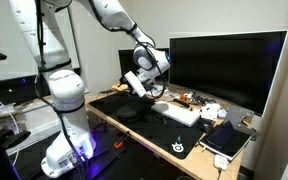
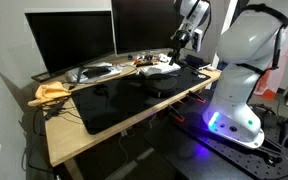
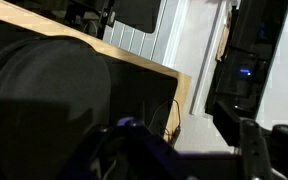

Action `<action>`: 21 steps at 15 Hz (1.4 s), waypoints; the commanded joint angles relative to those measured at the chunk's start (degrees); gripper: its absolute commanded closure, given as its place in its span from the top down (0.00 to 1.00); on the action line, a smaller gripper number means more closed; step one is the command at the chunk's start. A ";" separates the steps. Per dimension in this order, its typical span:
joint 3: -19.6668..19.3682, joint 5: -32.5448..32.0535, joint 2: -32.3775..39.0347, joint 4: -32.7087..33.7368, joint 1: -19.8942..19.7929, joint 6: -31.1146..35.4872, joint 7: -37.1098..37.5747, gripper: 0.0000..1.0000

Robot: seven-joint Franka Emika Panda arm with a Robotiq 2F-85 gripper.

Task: Close the headphones case.

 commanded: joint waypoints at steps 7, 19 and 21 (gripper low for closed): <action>7.86 0.59 -7.79 -7.19 7.03 19.12 15.28 0.42; 8.27 -4.40 -4.80 -10.40 10.52 35.62 29.11 0.26; 8.26 -5.05 -4.12 -10.38 10.75 37.56 30.89 0.10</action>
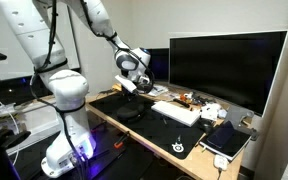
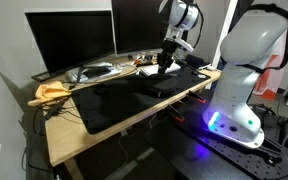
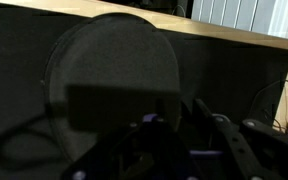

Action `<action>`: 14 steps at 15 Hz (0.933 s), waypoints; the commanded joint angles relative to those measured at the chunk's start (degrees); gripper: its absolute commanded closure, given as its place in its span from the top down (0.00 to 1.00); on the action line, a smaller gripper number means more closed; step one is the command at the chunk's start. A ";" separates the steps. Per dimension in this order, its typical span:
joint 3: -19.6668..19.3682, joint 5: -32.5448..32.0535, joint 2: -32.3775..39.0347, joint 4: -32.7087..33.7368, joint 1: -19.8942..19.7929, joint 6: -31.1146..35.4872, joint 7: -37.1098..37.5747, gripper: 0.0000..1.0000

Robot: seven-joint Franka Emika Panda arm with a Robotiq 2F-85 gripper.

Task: Close the headphones case.

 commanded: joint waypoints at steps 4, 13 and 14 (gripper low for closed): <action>-0.51 -4.81 2.09 0.00 0.82 5.20 8.01 0.00; -1.02 -6.38 5.97 0.01 0.42 6.95 11.05 0.00; -1.13 -6.35 6.19 0.03 0.30 7.11 10.97 0.00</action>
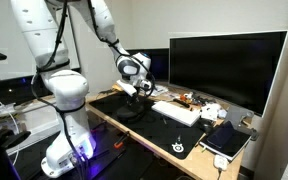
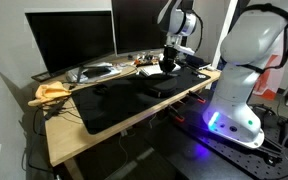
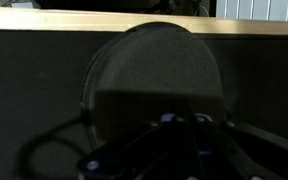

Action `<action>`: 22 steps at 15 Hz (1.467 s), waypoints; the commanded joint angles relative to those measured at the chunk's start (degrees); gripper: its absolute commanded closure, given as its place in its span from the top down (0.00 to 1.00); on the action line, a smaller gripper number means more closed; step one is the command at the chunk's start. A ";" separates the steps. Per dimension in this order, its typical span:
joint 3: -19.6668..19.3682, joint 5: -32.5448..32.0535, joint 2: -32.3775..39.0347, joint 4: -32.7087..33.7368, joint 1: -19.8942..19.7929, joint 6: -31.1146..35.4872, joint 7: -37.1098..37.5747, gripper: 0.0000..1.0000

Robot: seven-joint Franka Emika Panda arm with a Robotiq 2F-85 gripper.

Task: Close the headphones case.

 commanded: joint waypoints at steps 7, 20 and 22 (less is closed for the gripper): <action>-2.27 -2.43 0.65 -0.20 -1.38 2.03 2.47 0.00; -3.17 -2.55 2.52 -0.39 -2.38 1.93 3.55 0.00; -3.10 -2.55 2.72 -0.39 -2.33 2.12 3.69 0.00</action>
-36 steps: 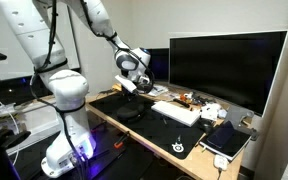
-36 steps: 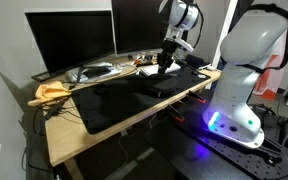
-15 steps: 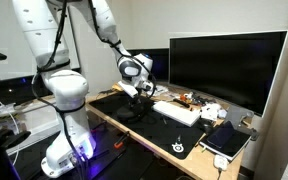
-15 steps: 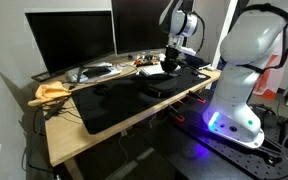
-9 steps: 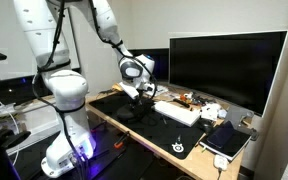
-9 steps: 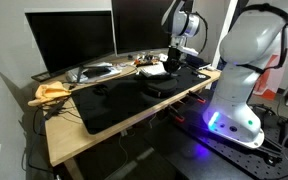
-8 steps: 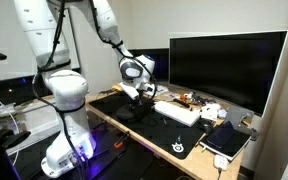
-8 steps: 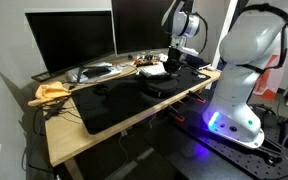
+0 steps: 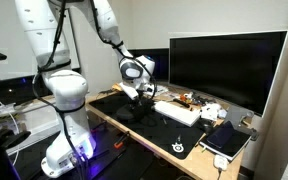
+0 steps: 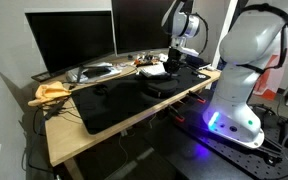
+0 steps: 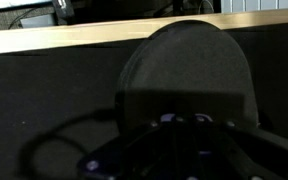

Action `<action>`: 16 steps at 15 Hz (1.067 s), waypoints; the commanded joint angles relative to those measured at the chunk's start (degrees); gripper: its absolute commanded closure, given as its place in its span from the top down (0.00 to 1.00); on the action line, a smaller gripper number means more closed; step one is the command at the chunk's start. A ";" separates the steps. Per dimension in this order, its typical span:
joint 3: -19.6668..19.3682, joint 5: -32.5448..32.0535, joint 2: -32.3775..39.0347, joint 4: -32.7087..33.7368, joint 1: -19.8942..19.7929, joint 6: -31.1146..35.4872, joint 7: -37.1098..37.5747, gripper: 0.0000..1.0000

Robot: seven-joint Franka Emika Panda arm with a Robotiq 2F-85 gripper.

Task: Close the headphones case.

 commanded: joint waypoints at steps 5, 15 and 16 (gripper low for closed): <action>0.56 -1.59 2.12 0.01 -0.09 3.13 2.27 0.00; 1.39 -1.99 1.54 -0.81 0.08 5.00 2.66 0.00; 1.45 -2.23 0.63 -1.34 0.10 4.69 2.53 0.00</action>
